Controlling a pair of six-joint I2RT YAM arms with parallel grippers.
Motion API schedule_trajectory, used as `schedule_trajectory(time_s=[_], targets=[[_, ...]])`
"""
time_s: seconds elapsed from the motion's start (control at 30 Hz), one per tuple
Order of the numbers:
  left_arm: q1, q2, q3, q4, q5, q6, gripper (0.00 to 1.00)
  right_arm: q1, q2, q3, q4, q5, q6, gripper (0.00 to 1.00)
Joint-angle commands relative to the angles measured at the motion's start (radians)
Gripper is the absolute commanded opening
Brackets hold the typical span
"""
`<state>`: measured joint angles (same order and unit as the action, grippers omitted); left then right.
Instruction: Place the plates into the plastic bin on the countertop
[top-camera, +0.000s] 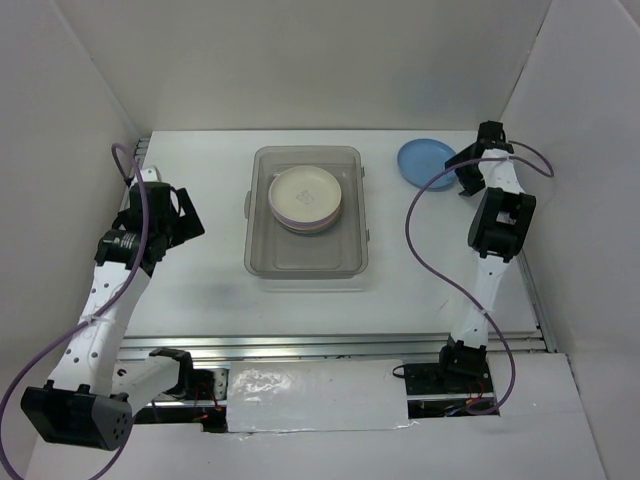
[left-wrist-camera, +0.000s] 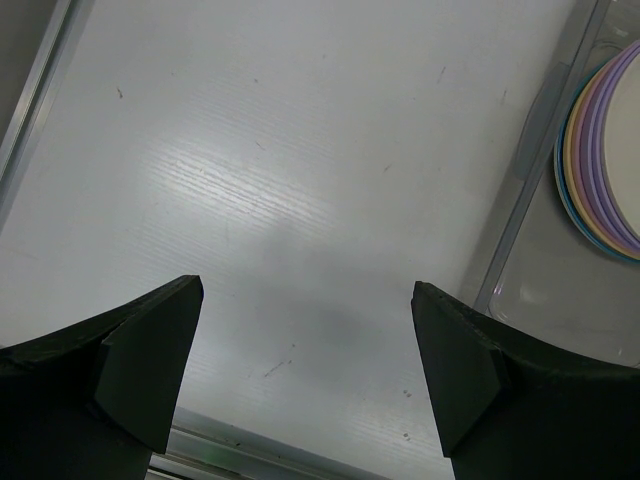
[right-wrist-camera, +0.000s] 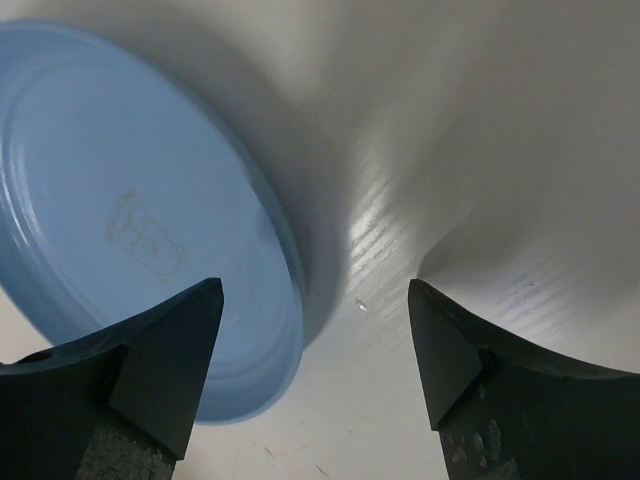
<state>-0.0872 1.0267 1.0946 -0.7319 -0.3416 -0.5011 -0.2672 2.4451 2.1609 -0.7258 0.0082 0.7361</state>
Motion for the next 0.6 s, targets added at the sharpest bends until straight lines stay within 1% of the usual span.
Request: schedule_trajectory(time_s=[0.0, 0.07, 0.13, 0.17, 0.23, 0.27, 0.33, 0.43, 0.47, 0.53, 0.57], targets=[[0.004, -0.022, 0.007, 0.025, 0.007, 0.009, 0.99, 0.003, 0.000, -0.001, -0.043, -0.021, -0.017, 0.80], [0.003, -0.020, 0.007, 0.023, 0.010, 0.009, 0.99, 0.009, -0.021, -0.019, -0.018, -0.024, -0.012, 0.71], [0.003, -0.019, 0.008, 0.025, 0.010, 0.009, 0.99, 0.014, 0.002, 0.019, -0.044, -0.014, -0.012, 0.61], [0.004, -0.017, 0.008, 0.025, 0.010, 0.010, 0.99, 0.016, 0.011, 0.033, -0.070, -0.011, -0.014, 0.52], [0.004, -0.022, 0.008, 0.025, 0.010, 0.009, 0.99, 0.019, 0.026, 0.059, -0.093, -0.016, -0.018, 0.41], [0.004, -0.024, 0.007, 0.025, 0.009, 0.009, 0.99, 0.020, 0.025, 0.051, -0.087, -0.019, -0.020, 0.24], [0.003, -0.027, 0.005, 0.026, 0.007, 0.010, 0.99, 0.026, -0.004, 0.004, -0.072, -0.017, -0.017, 0.00], [0.004, -0.022, 0.007, 0.026, 0.013, 0.010, 0.99, 0.054, -0.102, -0.096, 0.012, -0.040, -0.020, 0.00], [0.004, -0.024, 0.007, 0.028, 0.018, 0.012, 0.99, 0.063, -0.177, -0.154, 0.038, -0.042, -0.021, 0.00], [0.003, -0.022, 0.005, 0.029, 0.019, 0.010, 0.99, 0.104, -0.253, -0.185, 0.077, -0.019, -0.020, 0.00], [0.004, -0.022, 0.005, 0.029, 0.018, 0.010, 0.99, 0.117, -0.321, -0.196, 0.083, -0.017, -0.014, 0.00]])
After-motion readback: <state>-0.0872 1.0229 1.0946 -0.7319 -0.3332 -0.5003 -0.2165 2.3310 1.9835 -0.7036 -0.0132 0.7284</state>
